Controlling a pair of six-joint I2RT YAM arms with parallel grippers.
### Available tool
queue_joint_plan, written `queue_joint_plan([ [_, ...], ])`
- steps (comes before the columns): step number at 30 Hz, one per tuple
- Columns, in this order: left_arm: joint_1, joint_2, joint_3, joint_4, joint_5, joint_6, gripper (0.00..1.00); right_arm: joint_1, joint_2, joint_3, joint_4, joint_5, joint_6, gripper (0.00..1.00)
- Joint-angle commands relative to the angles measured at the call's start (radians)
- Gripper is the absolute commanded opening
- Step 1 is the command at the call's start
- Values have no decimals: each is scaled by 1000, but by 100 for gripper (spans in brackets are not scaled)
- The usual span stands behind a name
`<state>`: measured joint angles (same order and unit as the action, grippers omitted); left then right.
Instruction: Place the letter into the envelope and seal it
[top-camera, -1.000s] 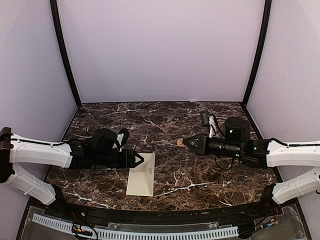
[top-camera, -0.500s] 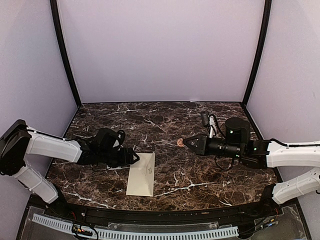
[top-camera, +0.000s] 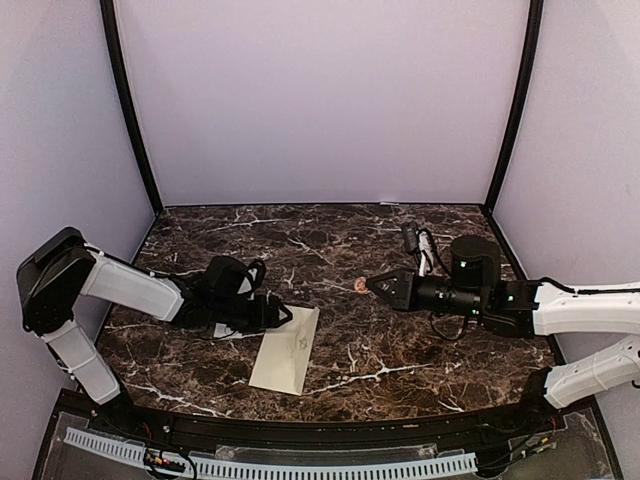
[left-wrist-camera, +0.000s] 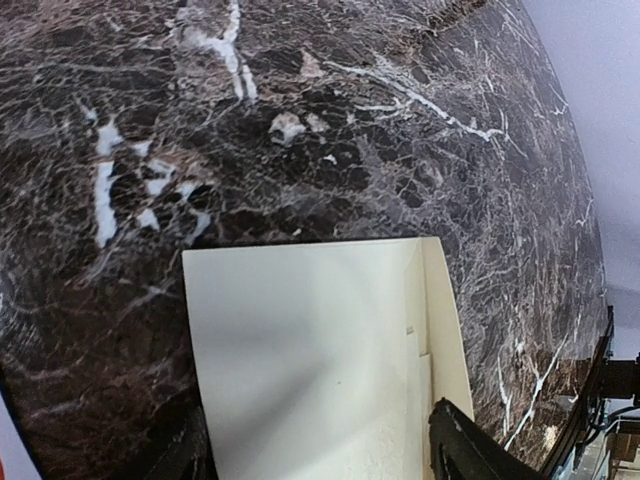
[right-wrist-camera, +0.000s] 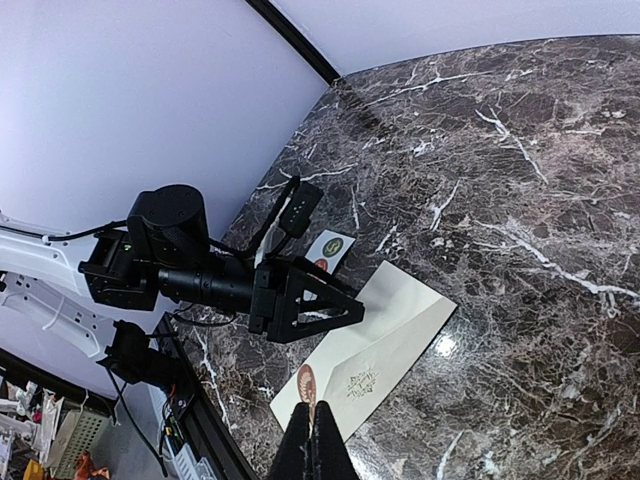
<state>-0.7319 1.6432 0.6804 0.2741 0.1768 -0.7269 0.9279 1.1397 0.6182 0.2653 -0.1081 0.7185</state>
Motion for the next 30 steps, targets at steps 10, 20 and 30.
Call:
queue_joint_plan([
  [10,-38,164,103,161,312,143,72,-1,-14,2,21,10,1,0],
  [20,-45,-147,80,65,115,280,75,-1,-31,-18,7,4,2,0],
  [30,-243,-343,-31,-81,127,246,49,-1,-39,-46,22,-23,13,0],
])
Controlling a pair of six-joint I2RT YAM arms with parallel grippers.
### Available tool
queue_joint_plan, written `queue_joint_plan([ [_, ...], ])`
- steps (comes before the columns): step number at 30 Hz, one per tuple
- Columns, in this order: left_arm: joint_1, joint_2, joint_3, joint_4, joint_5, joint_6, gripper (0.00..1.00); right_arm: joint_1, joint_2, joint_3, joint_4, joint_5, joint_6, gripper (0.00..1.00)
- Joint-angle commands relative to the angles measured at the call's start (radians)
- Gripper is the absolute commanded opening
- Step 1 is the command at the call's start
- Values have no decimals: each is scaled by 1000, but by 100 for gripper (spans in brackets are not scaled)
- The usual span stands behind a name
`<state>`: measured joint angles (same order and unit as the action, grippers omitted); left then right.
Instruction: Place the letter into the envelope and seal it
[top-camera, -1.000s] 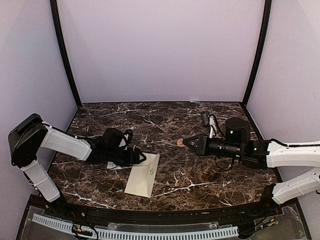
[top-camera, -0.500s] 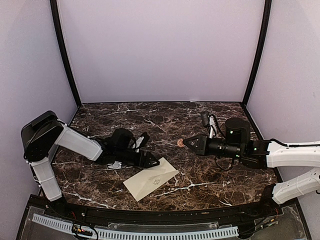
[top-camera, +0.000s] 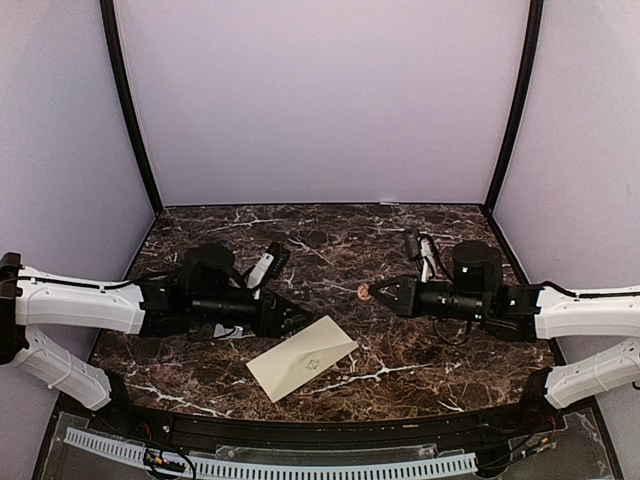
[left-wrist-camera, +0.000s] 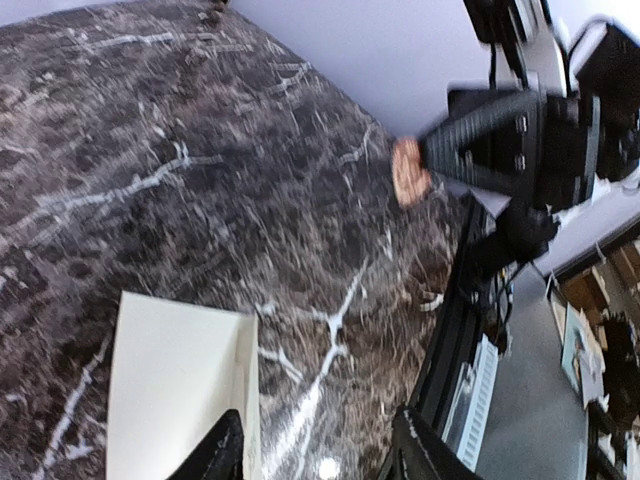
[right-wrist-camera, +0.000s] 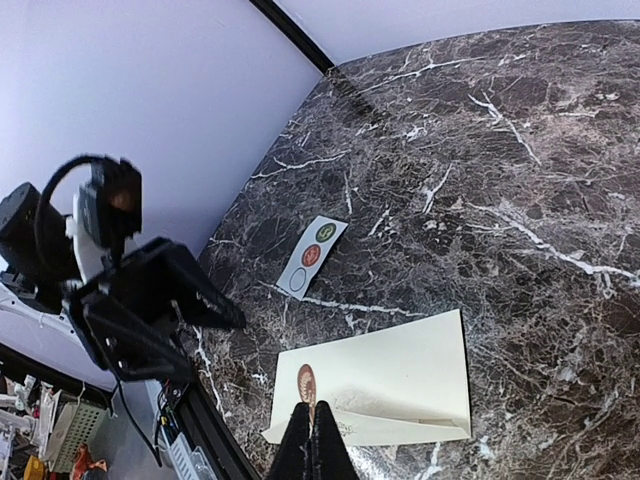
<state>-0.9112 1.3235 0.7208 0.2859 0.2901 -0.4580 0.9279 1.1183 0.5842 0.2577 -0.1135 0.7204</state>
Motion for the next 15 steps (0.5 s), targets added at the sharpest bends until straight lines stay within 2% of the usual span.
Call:
queue_joint_plan([
  [1,-90,-34,-85,-89,17,-32,45,-1,-14,-13,34,-23,13,0],
  [8,-154,18,-132,-53,35,-105,37,12,30,-14,76,-41,21,0],
  [15,-158,89,-146,0,55,-111,34,28,75,-14,98,-46,25,0],
])
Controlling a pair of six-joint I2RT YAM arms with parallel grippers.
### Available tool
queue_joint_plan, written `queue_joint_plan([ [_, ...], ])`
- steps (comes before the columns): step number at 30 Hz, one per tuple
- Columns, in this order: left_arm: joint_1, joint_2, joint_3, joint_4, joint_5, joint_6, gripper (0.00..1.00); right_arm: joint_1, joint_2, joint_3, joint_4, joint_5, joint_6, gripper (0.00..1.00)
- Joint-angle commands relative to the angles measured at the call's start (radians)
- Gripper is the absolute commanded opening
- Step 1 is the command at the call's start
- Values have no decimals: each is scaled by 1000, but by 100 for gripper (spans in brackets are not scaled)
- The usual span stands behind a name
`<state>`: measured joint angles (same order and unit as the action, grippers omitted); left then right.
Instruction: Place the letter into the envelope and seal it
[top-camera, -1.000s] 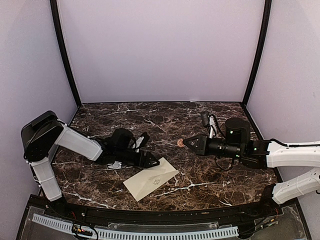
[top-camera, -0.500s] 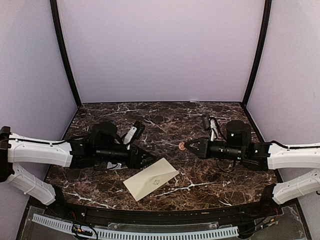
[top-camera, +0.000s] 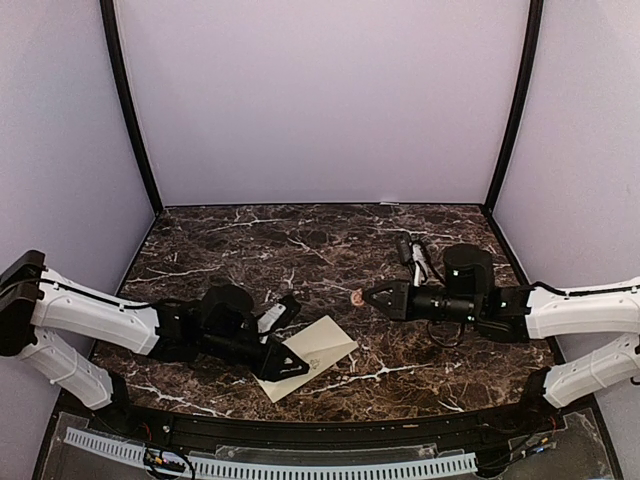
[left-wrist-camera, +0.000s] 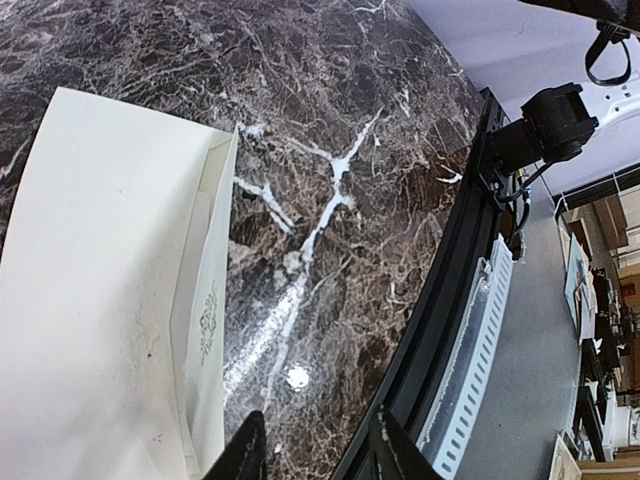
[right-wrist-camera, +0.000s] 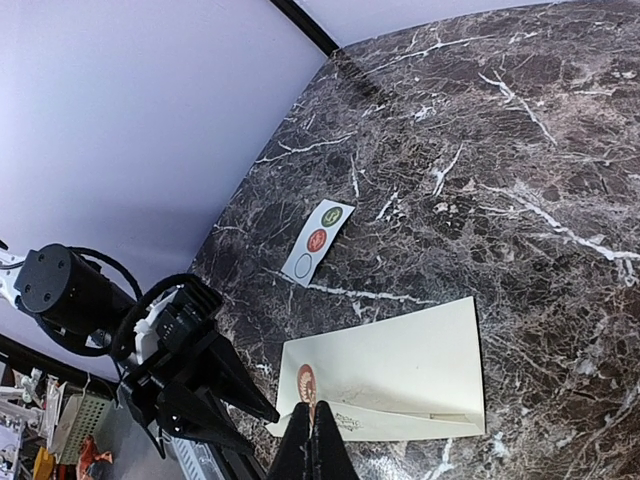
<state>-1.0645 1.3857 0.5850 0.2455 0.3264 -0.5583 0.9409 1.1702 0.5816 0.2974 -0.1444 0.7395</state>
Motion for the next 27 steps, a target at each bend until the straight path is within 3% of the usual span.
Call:
queue_joint_plan([
  [1,-5,42,-8,42,17,-9,34,17,30,-10,63,-17,7,0],
  [11,-5,131,7,14,-103,18,27,40,113,4,111,-45,7,0],
  [27,-4,213,-28,9,-155,21,20,93,361,51,297,-139,13,0],
])
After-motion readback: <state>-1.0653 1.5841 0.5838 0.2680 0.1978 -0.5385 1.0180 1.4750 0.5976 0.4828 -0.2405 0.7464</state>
